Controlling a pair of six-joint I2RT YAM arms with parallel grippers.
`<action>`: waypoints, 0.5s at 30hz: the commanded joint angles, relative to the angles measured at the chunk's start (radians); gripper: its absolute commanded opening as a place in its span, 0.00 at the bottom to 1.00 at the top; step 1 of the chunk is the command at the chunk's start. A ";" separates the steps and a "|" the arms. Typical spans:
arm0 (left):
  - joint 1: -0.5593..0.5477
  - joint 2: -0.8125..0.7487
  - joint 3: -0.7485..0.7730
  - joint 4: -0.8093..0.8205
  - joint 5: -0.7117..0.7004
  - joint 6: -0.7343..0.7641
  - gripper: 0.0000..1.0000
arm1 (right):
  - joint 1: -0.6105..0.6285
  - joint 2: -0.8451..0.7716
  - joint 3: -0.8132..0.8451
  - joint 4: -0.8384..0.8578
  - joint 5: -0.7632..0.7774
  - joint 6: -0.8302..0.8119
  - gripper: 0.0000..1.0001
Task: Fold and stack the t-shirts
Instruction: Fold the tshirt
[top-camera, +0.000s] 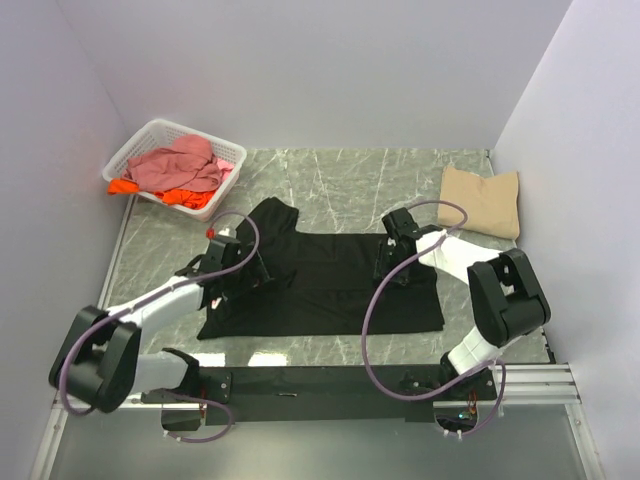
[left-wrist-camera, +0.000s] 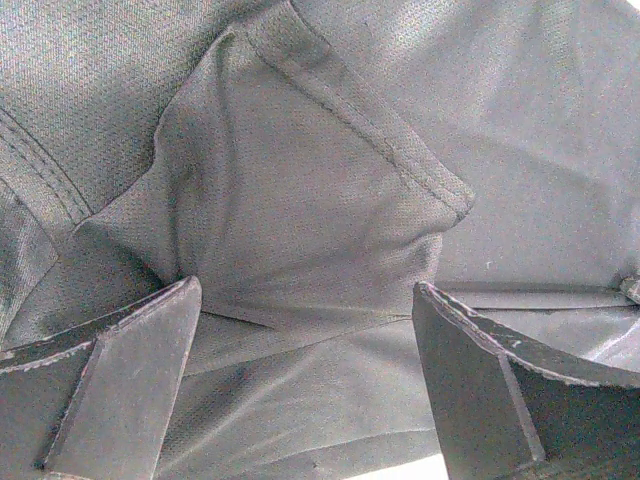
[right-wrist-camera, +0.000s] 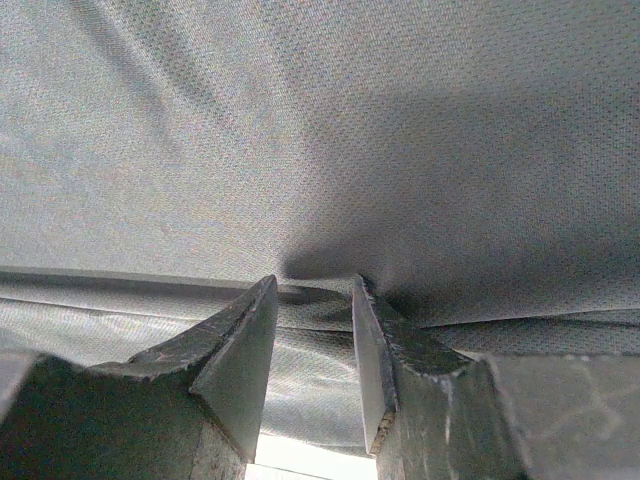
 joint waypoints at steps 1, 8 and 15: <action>-0.004 -0.049 -0.069 -0.143 -0.013 -0.025 0.95 | 0.024 -0.025 -0.046 -0.075 0.043 0.023 0.44; -0.004 -0.049 -0.076 -0.138 -0.013 -0.022 0.95 | 0.036 0.004 -0.022 -0.079 0.063 0.018 0.44; -0.004 0.034 0.022 -0.132 -0.020 0.003 0.95 | 0.036 0.084 0.108 -0.096 0.101 -0.005 0.44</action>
